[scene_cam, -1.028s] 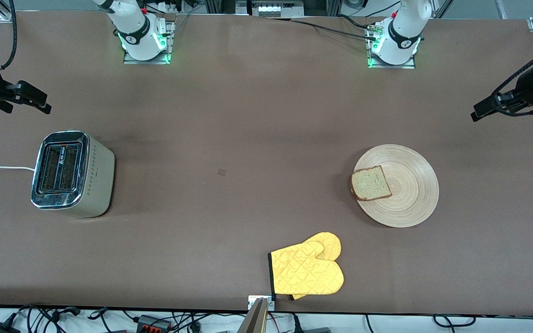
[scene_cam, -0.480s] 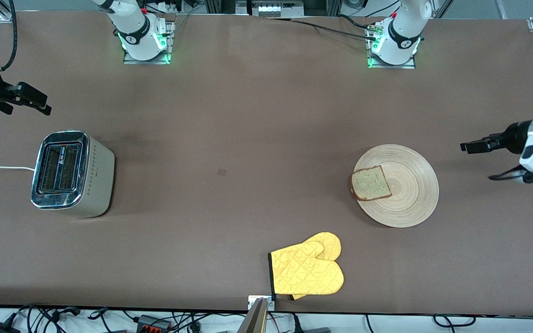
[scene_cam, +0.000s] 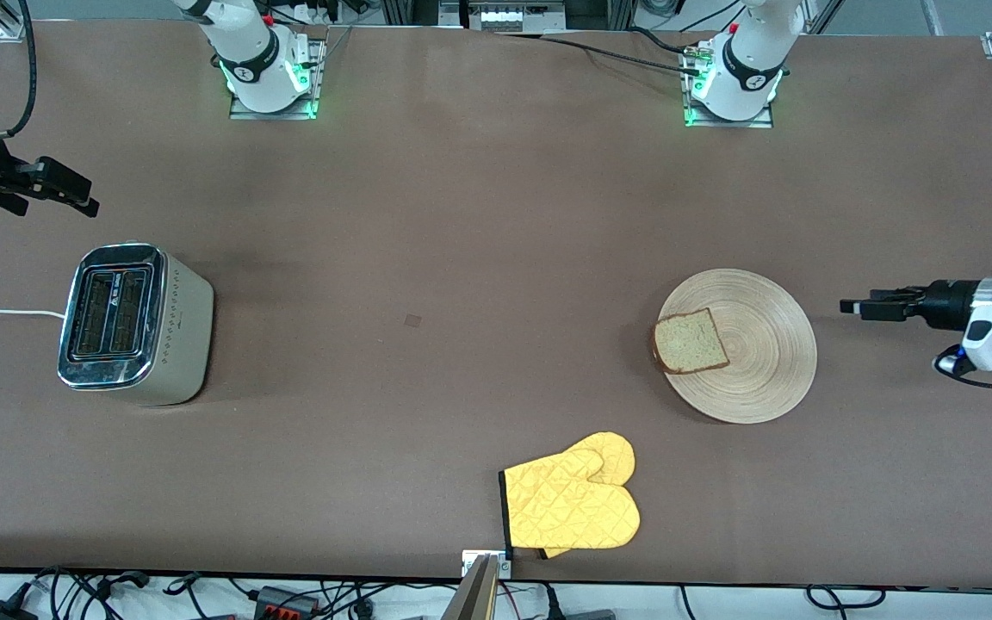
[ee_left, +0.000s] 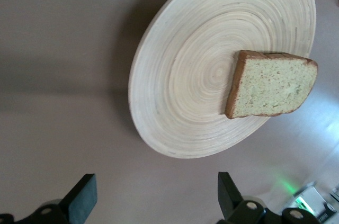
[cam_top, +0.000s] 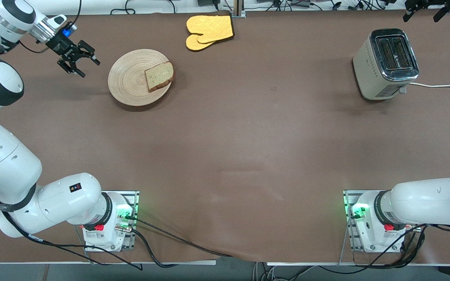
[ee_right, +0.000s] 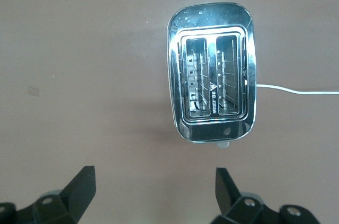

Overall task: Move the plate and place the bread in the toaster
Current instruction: 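Reach the left gripper to the plate rim and grip it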

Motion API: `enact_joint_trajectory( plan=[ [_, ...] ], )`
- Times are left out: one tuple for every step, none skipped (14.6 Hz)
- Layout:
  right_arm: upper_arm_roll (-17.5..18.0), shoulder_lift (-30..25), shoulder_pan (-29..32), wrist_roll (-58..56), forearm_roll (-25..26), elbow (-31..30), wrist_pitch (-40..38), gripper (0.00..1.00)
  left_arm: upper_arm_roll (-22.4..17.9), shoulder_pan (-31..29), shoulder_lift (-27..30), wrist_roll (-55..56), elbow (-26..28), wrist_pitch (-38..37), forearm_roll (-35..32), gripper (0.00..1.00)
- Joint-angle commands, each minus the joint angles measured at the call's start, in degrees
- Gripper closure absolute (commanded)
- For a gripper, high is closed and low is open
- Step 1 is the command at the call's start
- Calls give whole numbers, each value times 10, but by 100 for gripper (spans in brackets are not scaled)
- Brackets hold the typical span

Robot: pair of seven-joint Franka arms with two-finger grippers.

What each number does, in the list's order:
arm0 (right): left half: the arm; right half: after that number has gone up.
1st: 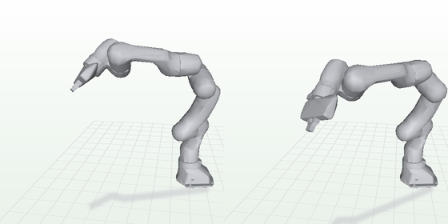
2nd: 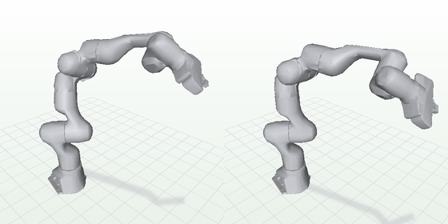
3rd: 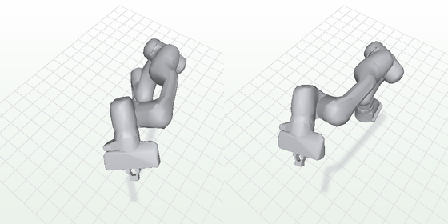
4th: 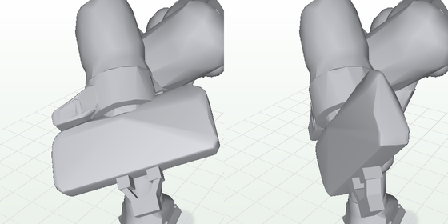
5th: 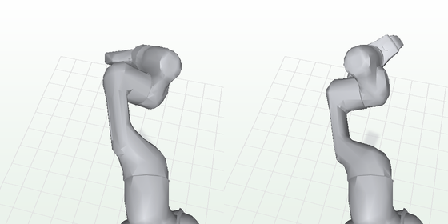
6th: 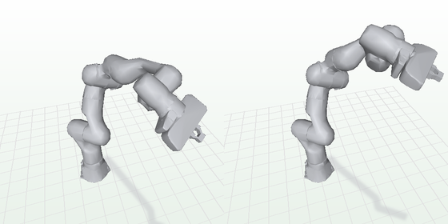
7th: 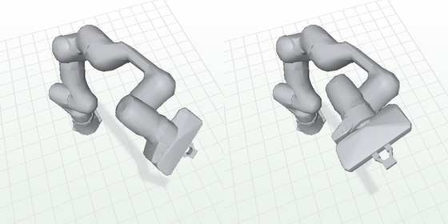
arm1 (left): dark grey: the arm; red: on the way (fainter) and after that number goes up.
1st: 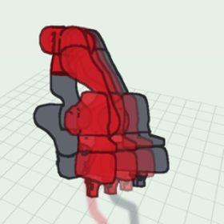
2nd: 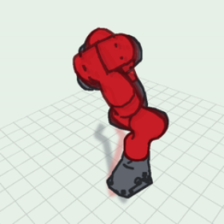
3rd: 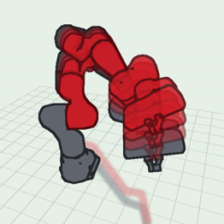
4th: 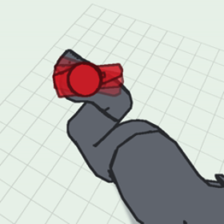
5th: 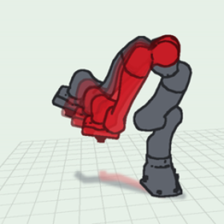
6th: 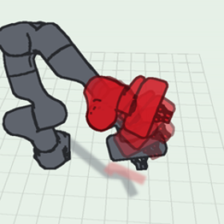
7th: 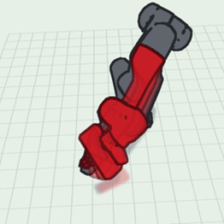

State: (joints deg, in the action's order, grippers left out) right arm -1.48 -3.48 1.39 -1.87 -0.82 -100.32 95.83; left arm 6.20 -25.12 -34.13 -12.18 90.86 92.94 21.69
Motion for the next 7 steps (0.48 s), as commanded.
enact_joint_trajectory(
  plan=[
    [5, 4, 3, 2, 1, 9, -4, 0, 4, -14, -40, -58, -22, -6, 30, 0],
    [5, 4, 3, 2, 1, 9, -4, 0, 4, -14, -51, -69, -22, -2, 31, 0],
    [5, 4, 3, 2, 1, 9, -4, 0, 6, -15, -59, -84, -19, 17, 31, 0],
    [5, 5, 3, 2, 1, 9, -4, 0, 5, -14, -66, -110, -17, 31, 32, 0],
    [5, 4, 3, 2, 1, 9, -5, 0, 5, -14, -75, -125, -17, 34, 39, 0],
    [5, 5, 3, 0, 1, 9, -5, 0, 5, -14, -83, -127, -17, 35, 50, 0],
    [5, 5, 3, 0, 1, 9, -6, 0, 5, -14, -88, -127, -17, 40, 54, 0]
  ],
)
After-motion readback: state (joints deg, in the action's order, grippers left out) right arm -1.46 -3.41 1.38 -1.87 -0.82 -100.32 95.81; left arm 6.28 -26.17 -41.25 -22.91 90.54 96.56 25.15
